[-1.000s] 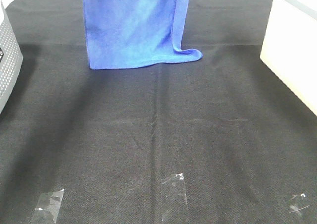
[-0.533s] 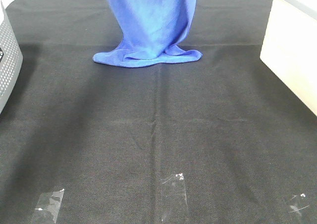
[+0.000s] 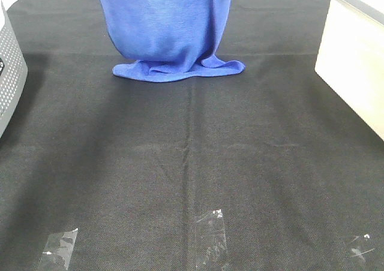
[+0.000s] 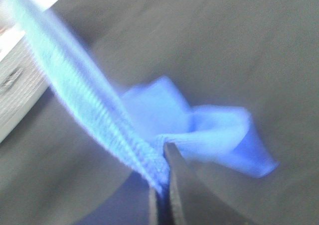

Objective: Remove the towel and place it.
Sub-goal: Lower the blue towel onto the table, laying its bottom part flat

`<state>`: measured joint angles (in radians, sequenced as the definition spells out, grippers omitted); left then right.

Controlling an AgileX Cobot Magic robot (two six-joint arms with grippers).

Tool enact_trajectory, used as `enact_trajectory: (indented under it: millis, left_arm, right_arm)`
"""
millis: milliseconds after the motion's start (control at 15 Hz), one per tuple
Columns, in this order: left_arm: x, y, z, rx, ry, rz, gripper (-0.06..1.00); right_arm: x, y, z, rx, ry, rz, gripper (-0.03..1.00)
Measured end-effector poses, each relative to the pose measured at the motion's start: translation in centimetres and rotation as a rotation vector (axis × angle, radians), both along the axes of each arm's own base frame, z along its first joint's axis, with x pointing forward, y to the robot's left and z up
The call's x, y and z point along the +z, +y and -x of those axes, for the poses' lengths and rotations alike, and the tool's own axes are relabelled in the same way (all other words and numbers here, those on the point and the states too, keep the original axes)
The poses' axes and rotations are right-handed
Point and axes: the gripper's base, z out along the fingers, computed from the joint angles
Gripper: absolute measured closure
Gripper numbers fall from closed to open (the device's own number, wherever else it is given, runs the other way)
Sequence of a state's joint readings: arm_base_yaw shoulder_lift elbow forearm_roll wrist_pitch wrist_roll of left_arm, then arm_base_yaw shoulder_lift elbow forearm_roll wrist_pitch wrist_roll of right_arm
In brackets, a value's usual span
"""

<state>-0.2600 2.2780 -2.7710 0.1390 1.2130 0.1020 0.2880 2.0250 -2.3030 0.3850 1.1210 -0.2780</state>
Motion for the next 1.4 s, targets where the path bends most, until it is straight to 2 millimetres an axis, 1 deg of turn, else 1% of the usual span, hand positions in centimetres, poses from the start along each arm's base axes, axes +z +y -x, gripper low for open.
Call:
enact_trajectory:
  millis: [133,200,333,467,533,600,733,800,867,933,1000,1067,1200,1267,1333,1400]
  left_arm:
    - [1.7,0.0,1.2,-0.002,-0.016,0.068,0.94]
    - [2.4,0.2,1.9,-0.002,-0.011,0.072,0.94]
    - [3.4,0.6,3.7,-0.001,0.019,0.066,0.94]
    - [4.8,1.3,6.6,-0.005,0.050,0.070,0.94]
    - [5.8,1.8,9.5,-0.008,0.072,0.085,0.94]
    - [5.8,1.8,9.5,-0.008,0.072,0.085,0.94]
    - [7.3,2.3,12.6,-0.026,0.065,0.118,0.94]
    - [7.6,2.5,13.7,-0.031,0.071,0.130,0.94]
    - [8.0,2.9,15.6,-0.039,0.075,0.138,0.94]
    - [8.0,2.9,15.6,-0.039,0.075,0.138,0.94]
    - [8.0,3.3,17.9,-0.048,0.091,0.149,0.94]
    - [8.0,3.3,17.9,-0.048,0.091,0.149,0.94]
    - [7.6,3.6,20.2,-0.057,0.115,0.170,0.94]
    - [7.0,3.8,21.3,-0.059,0.139,0.178,0.94]
    - [5.6,3.9,22.1,-0.060,0.187,0.176,0.94]
    - [3.4,4.0,23.1,-0.060,0.259,0.180,0.94]
  right_arm:
    - [-0.3,0.1,0.7,0.037,0.068,0.006,0.97]
    - [0.1,0.1,1.0,0.044,0.073,0.001,0.97]
    - [1.5,-0.2,2.0,0.050,0.048,-0.015,0.97]
    - [3.3,-0.5,3.4,0.041,0.028,-0.047,0.97]
    - [5.4,-0.9,5.5,0.034,0.008,-0.092,0.97]
    - [5.4,-0.9,5.5,0.034,0.008,-0.092,0.97]
    - [5.9,-1.4,7.8,0.042,0.041,-0.111,0.97]
    - [5.9,-1.6,9.1,0.048,0.062,-0.115,0.97]
    - [5.0,-1.9,11.2,0.069,0.121,-0.130,0.97]
    - [5.0,-1.9,11.2,0.069,0.121,-0.130,0.97]
    - [4.5,-2.2,13.3,0.093,0.151,-0.137,0.97]
    - [4.5,-2.2,13.3,0.093,0.151,-0.137,0.97]
    - [4.0,-2.5,14.8,0.100,0.174,-0.142,0.97]
    - [3.7,-2.6,15.4,0.099,0.187,-0.143,0.97]
    - [3.1,-2.8,16.0,0.099,0.209,-0.142,0.97]
    - [2.2,-3.0,17.3,0.101,0.241,-0.141,0.97]
